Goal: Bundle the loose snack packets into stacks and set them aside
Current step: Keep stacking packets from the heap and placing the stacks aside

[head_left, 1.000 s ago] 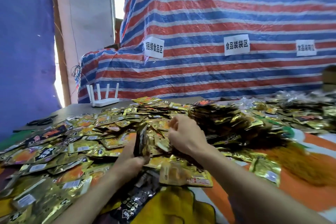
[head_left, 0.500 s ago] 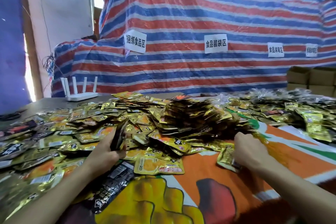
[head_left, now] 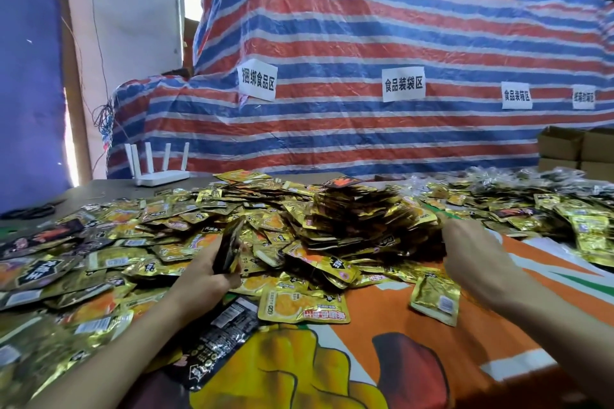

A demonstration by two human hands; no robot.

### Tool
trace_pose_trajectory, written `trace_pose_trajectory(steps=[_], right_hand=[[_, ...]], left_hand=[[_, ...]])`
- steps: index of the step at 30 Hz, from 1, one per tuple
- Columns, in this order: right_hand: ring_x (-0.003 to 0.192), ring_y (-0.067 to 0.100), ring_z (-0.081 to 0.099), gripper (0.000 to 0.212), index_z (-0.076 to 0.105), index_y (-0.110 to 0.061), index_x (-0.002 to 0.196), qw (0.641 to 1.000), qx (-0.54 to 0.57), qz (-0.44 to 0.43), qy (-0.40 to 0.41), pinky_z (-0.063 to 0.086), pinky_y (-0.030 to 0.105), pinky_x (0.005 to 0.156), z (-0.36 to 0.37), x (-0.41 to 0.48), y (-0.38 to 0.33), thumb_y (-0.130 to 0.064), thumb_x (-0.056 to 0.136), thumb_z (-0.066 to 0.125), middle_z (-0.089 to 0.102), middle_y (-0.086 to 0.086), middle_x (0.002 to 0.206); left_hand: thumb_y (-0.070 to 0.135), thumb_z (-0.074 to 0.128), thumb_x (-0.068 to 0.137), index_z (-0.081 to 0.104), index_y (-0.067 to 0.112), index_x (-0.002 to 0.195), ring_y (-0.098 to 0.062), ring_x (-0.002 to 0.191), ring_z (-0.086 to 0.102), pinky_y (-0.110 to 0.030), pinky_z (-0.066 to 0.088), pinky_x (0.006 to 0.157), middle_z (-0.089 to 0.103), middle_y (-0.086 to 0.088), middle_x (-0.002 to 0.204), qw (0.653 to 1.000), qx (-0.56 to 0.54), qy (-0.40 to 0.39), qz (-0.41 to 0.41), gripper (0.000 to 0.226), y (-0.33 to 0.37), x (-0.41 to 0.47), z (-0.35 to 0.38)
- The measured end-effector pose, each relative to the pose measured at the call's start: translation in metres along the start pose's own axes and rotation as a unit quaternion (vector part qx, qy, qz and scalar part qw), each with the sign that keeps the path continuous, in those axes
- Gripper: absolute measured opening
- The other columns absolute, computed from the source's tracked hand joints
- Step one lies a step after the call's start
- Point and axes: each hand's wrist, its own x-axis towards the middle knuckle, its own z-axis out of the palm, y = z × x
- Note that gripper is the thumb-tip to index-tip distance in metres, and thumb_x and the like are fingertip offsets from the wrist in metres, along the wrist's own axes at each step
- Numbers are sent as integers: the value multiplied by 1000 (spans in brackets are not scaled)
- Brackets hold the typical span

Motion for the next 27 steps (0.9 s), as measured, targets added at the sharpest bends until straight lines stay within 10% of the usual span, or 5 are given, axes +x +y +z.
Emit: trace_pose_trajectory(steps=[11,16,23,27], right_hand=[[53,18,41,32,51,-11,66,981,102,-154,65,28,24,47,-38,7,-108,14,85,46,48,5,67],[73,31,67,25,77,1,86,955,225,-188,37,58,37,63,-23,10,-156,12,84,54,71,13,82],[77,7,70,6,82,-15,89,845,509,-114,-119,59,22,73,21,3,-228,-14,83,81,76,-2,84],[74,-1,70,5,82,-24,78,786,611,-71,-67,54,14,66,47,-12,-251,-21,78,87,75,-13,73]], left_hand=[[13,64,59,64,2,85,-18,78,60,-35,44,73,65,-2,82,994,-100,36,-4,28,13,-3,2],[10,64,59,61,-7,100,-27,76,58,-44,48,79,62,-10,77,977,-204,56,-29,45,18,-3,-1],[11,68,63,72,4,95,-19,63,64,-26,53,55,68,-15,79,931,-336,72,-124,33,22,-5,-13],[13,74,54,76,4,81,-23,68,66,-27,52,59,72,-14,77,938,-298,83,-157,29,18,-3,-17]])
